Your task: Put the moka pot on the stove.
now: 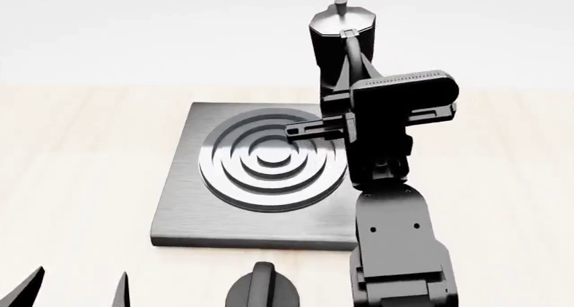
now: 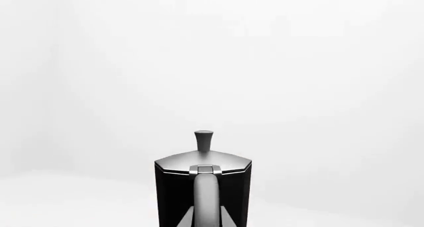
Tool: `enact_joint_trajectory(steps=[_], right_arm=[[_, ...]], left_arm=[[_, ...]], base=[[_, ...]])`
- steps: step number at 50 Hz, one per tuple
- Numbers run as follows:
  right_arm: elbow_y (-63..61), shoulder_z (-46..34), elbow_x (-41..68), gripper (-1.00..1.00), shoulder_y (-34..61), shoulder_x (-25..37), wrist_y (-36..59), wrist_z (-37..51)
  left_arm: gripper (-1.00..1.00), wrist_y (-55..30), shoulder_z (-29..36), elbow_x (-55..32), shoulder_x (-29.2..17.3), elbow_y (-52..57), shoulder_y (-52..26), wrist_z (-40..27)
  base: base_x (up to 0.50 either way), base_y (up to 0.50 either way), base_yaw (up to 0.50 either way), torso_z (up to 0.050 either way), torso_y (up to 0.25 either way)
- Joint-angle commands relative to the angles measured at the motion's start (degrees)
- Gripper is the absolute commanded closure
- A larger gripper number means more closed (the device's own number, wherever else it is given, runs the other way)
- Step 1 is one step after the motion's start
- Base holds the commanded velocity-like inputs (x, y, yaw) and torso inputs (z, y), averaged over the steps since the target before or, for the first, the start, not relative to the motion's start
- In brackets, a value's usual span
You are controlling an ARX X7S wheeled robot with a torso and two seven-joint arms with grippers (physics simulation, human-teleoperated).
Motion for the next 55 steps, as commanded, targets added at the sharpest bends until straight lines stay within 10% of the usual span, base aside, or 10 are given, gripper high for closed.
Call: enact_joint_trajectory(steps=[1, 37, 55], right_arm=[[0.0, -4.0, 6.4, 1.0, 0.4, -1.2, 1.9, 0.3], [-0.1, -65.5, 68.2, 1.0, 2.5, -1.2, -4.2, 3.3], [-0.9, -75.6, 77.0, 1.0, 3.0, -1.2, -4.7, 3.6]], left_arm=[[-1.0, 2.6, -0.8, 0.7, 0.1, -0.4, 0.4, -0.5], [-1.0, 2.7, 0.2, 0.7, 0.1, -1.6, -0.7, -1.1], [-1.0, 2.7, 0.4, 0.5, -0.2, -1.4, -0.9, -1.4]], base=[[0.0, 0.0, 0.0, 0.0, 0.0], [0.0, 0.0, 0.0, 0.0, 0.001], [0.0, 0.0, 0.0, 0.001, 0.002]])
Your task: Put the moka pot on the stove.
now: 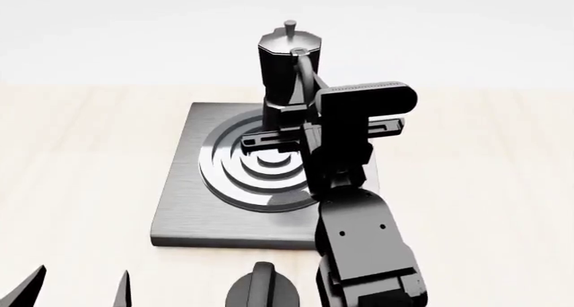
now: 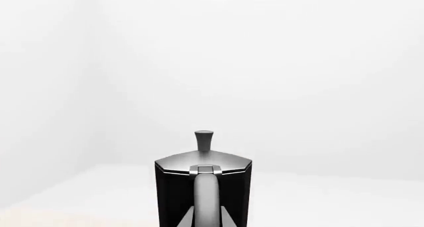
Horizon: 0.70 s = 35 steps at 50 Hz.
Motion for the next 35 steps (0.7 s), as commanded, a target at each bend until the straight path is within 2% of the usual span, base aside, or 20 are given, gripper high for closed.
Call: enact_joint_trajectory(steps=[1, 23, 24, 25, 35], right_arm=[[-0.9, -5.2, 4.2, 1.0, 0.6, -0.3, -0.3, 0.0], [-1.6, -5.8, 3.5, 1.0, -1.5, -0.3, 0.1, -0.3], [-1.8, -4.8, 5.4, 1.0, -1.8, -0.3, -1.2, -2.8], [-1.4, -5.7, 4.2, 1.0, -1.6, -0.3, -1.3, 0.0], [-1.6, -5.9, 5.2, 1.0, -1.3, -0.3, -0.7, -1.4]], left_arm=[[-1.0, 2.4, -0.6, 0.9, 0.3, -0.8, -0.1, -0.5], [-1.0, 2.6, -0.5, 0.6, -0.1, -0.8, 0.0, -0.9], [-1.0, 2.7, -0.4, 0.6, -0.1, -0.8, 0.0, -0.9], [-1.0, 2.7, -0.4, 0.6, -0.1, -0.8, 0.0, -1.0], [-1.0, 2.7, -0.3, 0.4, -0.2, -0.8, 0.0, -1.1]], base=[[0.0, 0.0, 0.0, 0.0, 0.0], [0.0, 0.0, 0.0, 0.0, 0.001], [0.0, 0.0, 0.0, 0.0, 0.0], [0.0, 0.0, 0.0, 0.0, 0.0], [0.0, 0.0, 0.0, 0.001, 0.001]])
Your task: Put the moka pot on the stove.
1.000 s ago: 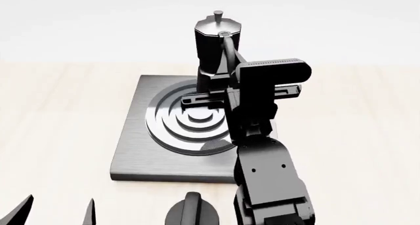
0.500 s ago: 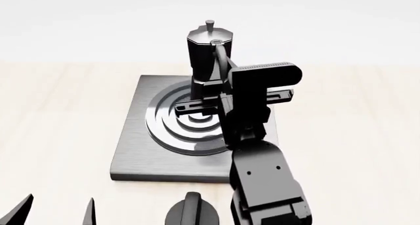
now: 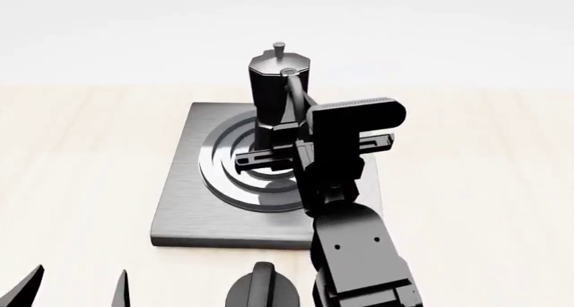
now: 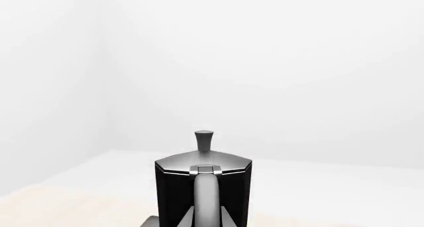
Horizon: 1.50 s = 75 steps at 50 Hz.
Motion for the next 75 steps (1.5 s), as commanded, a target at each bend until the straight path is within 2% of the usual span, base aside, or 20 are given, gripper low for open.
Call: enact_joint_trajectory(steps=[1, 26, 75], right_arm=[[-0.8, 0.9, -2.5, 1.0, 0.4, -0.2, -0.7, 1.0], [-0.7, 2.4, -5.1, 1.0, -1.6, -0.2, -0.5, 0.2], [0.5, 2.6, -3.5, 1.0, -4.6, -0.2, 0.6, -1.5]], left_arm=[[-1.0, 2.5, -0.6, 0.9, 0.3, -0.7, 0.2, -0.5], [-1.0, 2.4, -0.3, 0.5, -0.1, -0.9, -0.3, -0.7], [-1.0, 2.9, 0.3, -0.4, -0.5, -2.2, -1.3, -0.8]], base=[[0.0, 0.0, 0.0, 0.0, 0.0], [0.0, 0.0, 0.0, 0.0, 0.001], [0.0, 0.0, 0.0, 0.0, 0.001]])
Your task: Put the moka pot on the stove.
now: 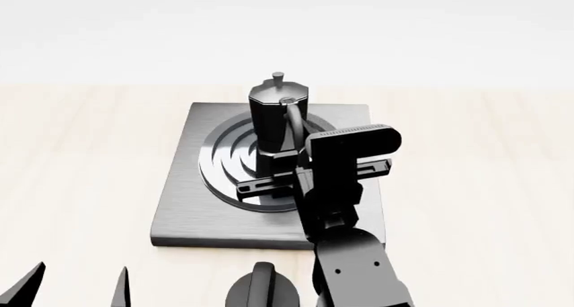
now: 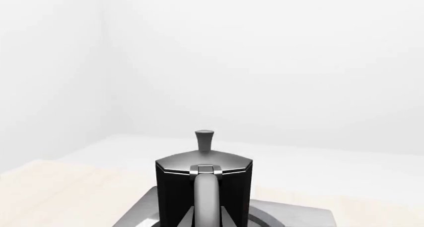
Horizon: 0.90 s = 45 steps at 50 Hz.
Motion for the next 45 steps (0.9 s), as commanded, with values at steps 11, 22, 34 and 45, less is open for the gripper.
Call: enact_joint_trajectory(steps=[11, 22, 34, 45], right_arm=[[0.1, 2.2, -2.1, 1.0, -3.4, -0.2, 0.9, 0.4], [0.1, 14.8, -14.7, 1.0, -6.2, -0.2, 2.8, 1.0], [0.1, 18.3, -18.4, 1.0, -7.2, -0.2, 3.0, 0.9], [0.1, 20.0, -19.6, 1.0, -8.1, -0.2, 3.0, 0.3]], left_arm=[[-1.0, 2.6, -0.4, 0.9, 0.0, -0.4, 0.7, -0.5], [-1.0, 2.7, -0.1, 0.9, 0.0, -0.5, 0.6, -0.6], [-1.0, 3.0, 0.1, 0.7, 0.0, -0.9, 0.3, -0.6], [-1.0, 3.2, 0.3, 0.7, -0.1, -0.9, 0.4, -0.7]], base=[[0.0, 0.0, 0.0, 0.0, 0.0], [0.0, 0.0, 0.0, 0.0, 0.0], [0.0, 0.0, 0.0, 0.0, 0.0], [0.0, 0.0, 0.0, 0.0, 0.0]])
